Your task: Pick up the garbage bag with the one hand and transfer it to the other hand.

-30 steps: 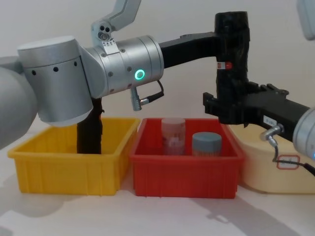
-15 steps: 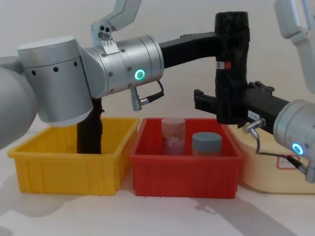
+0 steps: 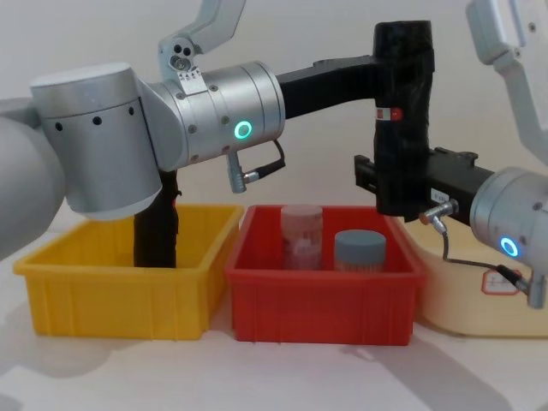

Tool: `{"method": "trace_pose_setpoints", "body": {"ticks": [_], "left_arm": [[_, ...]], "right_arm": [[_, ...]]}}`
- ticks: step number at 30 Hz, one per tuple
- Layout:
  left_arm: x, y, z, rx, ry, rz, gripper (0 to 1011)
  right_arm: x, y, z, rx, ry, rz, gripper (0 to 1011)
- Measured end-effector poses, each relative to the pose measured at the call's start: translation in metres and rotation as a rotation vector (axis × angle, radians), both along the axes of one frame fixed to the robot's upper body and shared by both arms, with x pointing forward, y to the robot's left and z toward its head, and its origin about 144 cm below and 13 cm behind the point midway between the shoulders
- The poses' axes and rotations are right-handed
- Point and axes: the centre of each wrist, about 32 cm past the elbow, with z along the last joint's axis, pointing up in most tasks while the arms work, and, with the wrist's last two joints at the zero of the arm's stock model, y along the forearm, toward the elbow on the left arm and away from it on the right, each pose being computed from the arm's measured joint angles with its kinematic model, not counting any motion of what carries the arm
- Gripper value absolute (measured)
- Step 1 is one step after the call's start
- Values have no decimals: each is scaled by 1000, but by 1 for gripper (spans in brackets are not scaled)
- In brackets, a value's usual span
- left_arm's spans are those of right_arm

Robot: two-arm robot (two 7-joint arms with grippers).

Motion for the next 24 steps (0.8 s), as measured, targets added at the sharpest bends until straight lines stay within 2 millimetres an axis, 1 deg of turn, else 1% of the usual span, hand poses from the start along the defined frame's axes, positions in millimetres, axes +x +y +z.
{"method": "trace_pose_setpoints", "body": {"ticks": [1, 2, 3, 5, 13, 15, 17, 19, 20, 21, 24], "left_arm": [[0, 0, 0, 0, 0, 0, 376], [0, 0, 0, 0, 0, 0, 376], [0, 0, 0, 0, 0, 0, 376], [0, 0, 0, 0, 0, 0, 376], [0, 0, 0, 0, 0, 0, 380], [0, 0, 0, 0, 0, 0, 443], [0, 0, 0, 0, 0, 0, 478], [0, 0, 0, 0, 0, 0, 574], [0, 0, 0, 0, 0, 0, 574], [0, 0, 0, 0, 0, 0, 630], [0, 0, 0, 0, 0, 0, 707]], "right_arm": [[1, 0, 0, 2, 2, -4, 639], [1, 0, 0, 2, 2, -4, 639], [1, -1, 1, 3, 4, -7, 583], [2, -1, 1, 7, 6, -12, 556], [3, -3, 3, 19, 10, -25, 556], [3, -4, 4, 27, 12, -29, 556], [3, -5, 5, 36, 15, -29, 555], [3, -5, 6, 42, 16, -28, 555], [3, -6, 7, 46, 18, -27, 555], [3, -6, 7, 49, 19, -27, 555], [3, -7, 9, 59, 23, -27, 555]]}}
